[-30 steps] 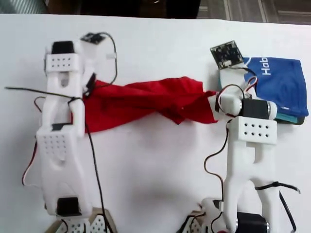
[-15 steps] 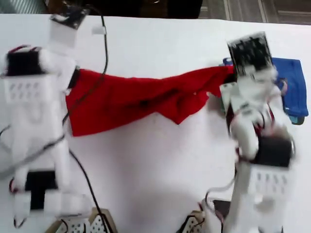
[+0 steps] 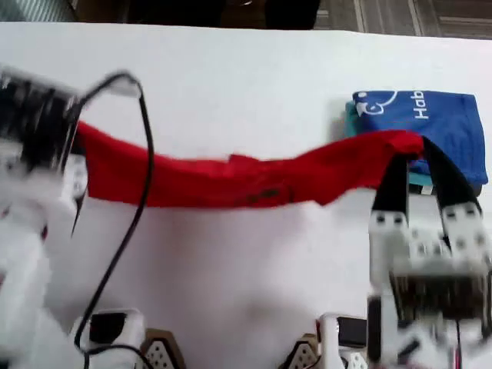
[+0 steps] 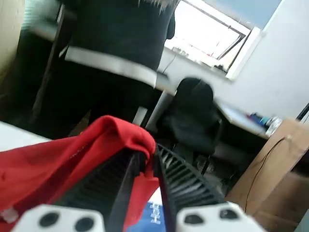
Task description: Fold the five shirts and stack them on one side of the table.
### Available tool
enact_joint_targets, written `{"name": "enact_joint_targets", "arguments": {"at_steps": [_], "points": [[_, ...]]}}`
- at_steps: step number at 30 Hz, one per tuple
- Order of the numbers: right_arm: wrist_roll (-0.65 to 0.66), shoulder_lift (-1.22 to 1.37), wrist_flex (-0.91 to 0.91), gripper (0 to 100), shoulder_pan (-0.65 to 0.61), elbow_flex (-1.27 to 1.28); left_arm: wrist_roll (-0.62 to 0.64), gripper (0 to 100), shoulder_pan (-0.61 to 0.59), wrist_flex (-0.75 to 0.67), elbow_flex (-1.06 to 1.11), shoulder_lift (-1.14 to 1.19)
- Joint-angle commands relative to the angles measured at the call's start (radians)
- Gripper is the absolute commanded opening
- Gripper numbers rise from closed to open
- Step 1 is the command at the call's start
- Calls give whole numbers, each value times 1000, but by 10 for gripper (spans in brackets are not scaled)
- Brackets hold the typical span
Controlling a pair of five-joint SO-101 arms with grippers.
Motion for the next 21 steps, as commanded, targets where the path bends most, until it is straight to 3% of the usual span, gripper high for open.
{"name": "enact_joint_targets", "arguments": {"at_steps": [1,8,13,21], "points": [[2,-96,-25,20,13,-38,0,28,-8,8,-8,-66],[3,-305,-133,20,27,-40,6,28,-8,-32,-22,-216],[3,-338,-328,20,157,-35,6,28,-8,-21,-13,-233],[-5,-213,-346,21,159,-32,8,28,-8,-74,257,-241]]}}
